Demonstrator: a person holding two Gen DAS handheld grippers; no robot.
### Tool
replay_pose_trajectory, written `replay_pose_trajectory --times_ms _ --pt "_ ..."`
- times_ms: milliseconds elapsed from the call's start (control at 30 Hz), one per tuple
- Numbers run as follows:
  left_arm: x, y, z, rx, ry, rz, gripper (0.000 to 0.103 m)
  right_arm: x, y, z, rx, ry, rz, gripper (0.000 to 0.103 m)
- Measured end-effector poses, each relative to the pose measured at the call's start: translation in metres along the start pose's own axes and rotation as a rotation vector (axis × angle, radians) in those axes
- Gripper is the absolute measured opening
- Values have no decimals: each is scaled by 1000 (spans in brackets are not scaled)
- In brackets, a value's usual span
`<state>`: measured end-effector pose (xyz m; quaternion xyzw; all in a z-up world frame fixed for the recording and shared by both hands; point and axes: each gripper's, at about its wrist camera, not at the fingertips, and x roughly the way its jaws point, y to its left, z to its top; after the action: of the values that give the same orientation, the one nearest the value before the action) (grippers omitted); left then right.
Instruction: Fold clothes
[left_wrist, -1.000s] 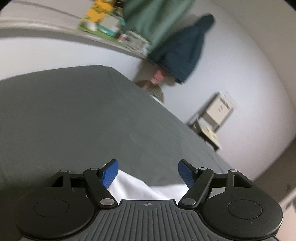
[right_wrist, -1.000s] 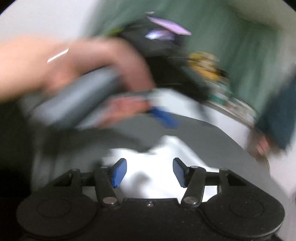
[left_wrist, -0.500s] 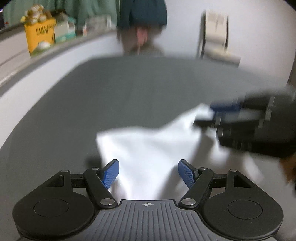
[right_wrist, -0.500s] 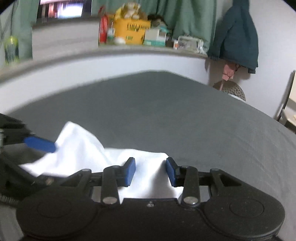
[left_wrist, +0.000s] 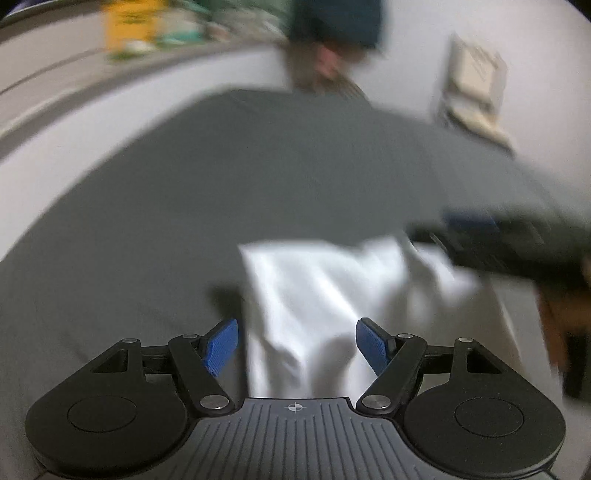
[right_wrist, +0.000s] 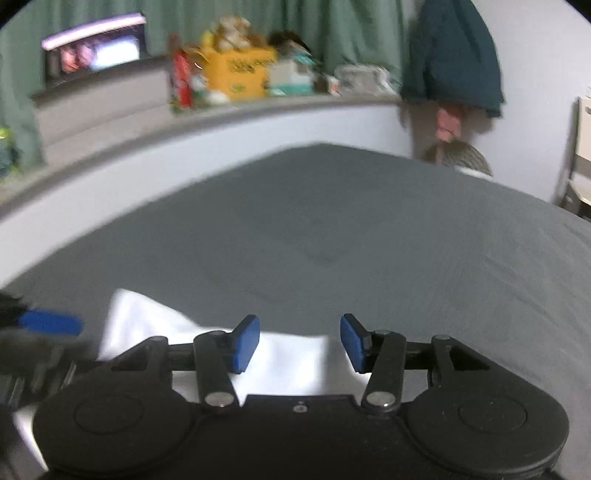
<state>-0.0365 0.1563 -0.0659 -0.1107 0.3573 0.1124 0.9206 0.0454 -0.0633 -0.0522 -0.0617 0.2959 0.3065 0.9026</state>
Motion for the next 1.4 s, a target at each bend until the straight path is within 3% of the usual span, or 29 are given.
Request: replay_pose_trajectory --times_ms 67,133,233,367,433,567,600,667,700,900,1233,1300,1333,1400 --pt "0 17 5 -93 -40 44 73 -2 16 -2 -56 1 43 48" --pt "2 27 5 -142 -41 72 73 13 32 -7 -112 37 31 48" --pt "11 31 3 -142 -7 74 73 43 50 -14 -147 90 -17 48" --pt "20 29 5 -116 13 74 73 59 58 -15 -154 76 -69 49" --pt "20 34 8 -135 23 67 73 43 47 -8 -105 51 -13 50" --pt "18 39 -7 -209 84 -72 74 -3 1 -4 37 0 30 78" --pt "18 40 -9 -207 97 -104 75 -13 -14 -6 82 6 41 78" --pt "22 39 -15 -194 125 -122 89 -25 -49 -13 190 50 85 78" --pt "26 37 -18 -183 148 -121 92 -28 -64 -18 242 84 112 78" --pt "46 17 -34 -53 315 -105 92 -13 -118 -44 470 253 289 78" --pt "43 13 -44 -50 300 -128 91 29 -136 -67 733 275 516 73" --pt "41 15 -45 -64 287 -161 81 27 -135 -68 733 268 510 68" --pt "41 18 -44 -82 282 -200 41 27 -134 -69 733 264 507 63" --pt "41 21 -46 -128 281 -256 35 25 -134 -70 736 255 501 57"
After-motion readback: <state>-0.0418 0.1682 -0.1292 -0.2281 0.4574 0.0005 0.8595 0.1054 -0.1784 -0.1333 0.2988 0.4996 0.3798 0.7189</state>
